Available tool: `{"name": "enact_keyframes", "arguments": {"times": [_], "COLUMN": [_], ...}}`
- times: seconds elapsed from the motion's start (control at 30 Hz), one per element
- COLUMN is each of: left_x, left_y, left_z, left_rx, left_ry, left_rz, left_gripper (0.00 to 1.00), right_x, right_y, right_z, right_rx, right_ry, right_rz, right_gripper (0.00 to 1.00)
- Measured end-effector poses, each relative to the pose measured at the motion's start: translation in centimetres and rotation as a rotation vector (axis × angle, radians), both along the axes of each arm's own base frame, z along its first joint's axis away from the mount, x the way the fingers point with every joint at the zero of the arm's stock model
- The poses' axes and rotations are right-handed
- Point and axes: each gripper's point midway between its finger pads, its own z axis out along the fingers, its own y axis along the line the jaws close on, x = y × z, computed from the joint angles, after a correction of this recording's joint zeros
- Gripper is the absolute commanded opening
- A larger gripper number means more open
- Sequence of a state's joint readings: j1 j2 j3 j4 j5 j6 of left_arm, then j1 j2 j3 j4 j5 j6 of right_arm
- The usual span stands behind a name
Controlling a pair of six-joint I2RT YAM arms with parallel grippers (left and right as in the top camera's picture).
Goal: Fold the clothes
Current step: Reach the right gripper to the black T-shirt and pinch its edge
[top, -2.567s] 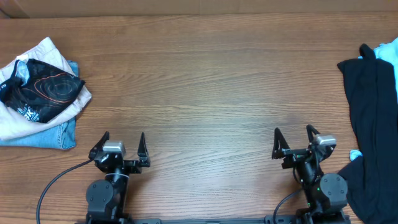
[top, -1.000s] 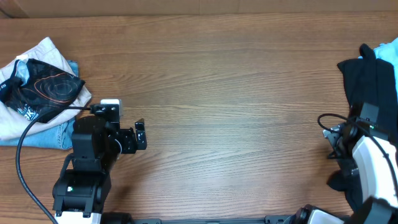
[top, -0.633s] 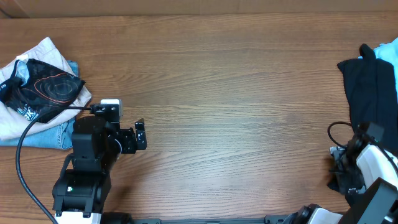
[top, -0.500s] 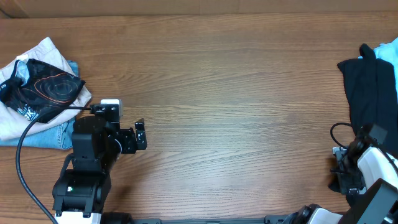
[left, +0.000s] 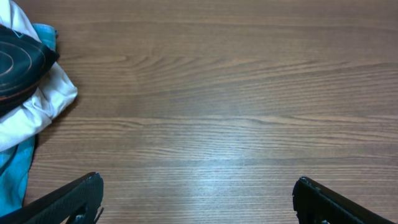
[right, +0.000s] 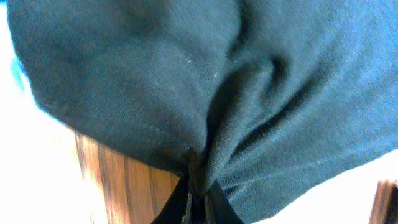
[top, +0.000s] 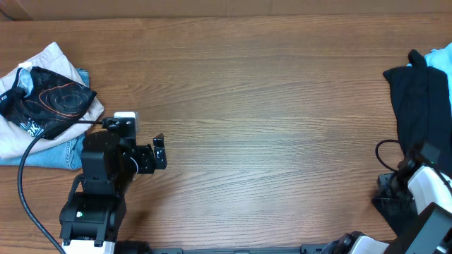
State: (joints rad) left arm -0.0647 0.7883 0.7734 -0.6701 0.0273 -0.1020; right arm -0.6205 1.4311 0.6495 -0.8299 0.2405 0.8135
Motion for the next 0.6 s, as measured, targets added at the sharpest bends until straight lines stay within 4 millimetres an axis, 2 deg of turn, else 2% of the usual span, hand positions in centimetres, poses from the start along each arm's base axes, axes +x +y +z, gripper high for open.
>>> {"name": "enact_keyframes", "arguments": {"times": [0.07,0.17,0.27,0.3,0.37,0.43,0.5,0.6], "left_x": [0.1,0.1,0.1,0.1,0.1,0.1,0.1,0.1], "left_y": [0.0,0.0,-0.1,-0.1,-0.1,-0.1,-0.1,-0.1], "left_z": [0.1,0.1,0.2,0.2,0.2,0.2,0.2,0.2], "left_rx": [0.0,-0.002,-0.002,-0.002,-0.002,-0.002,-0.002,-0.002], "left_ry": [-0.005,-0.007,-0.008,-0.009,-0.009,-0.008,-0.008,-0.009], "left_rz": [0.0,-0.002,-0.002,-0.002,-0.002,-0.002,-0.002,-0.002], "left_gripper": [1.0,1.0,1.0,1.0,1.0,1.0,1.0,1.0], "right_x": [0.5,3.0,6.3,7.6,9.1,10.2,10.8,11.3], "right_y": [0.2,-0.4,-0.9,-0.9,-0.6,-0.2,0.5,1.7], "right_z": [0.9,3.9,8.5,10.8,13.6,16.6,18.5,19.9], "right_rx": [0.028,0.03,0.005,-0.011,-0.031,-0.057,-0.065,-0.057], "right_ry": [-0.011,-0.103,-0.257,-0.33,-0.425,-0.514,-0.577,-0.638], "right_rz": [0.024,0.087,0.188,0.245,0.315,0.389,0.445,0.526], "right_gripper": [0.04,0.04,0.04,0.04,0.04,0.04,0.04,0.04]}}
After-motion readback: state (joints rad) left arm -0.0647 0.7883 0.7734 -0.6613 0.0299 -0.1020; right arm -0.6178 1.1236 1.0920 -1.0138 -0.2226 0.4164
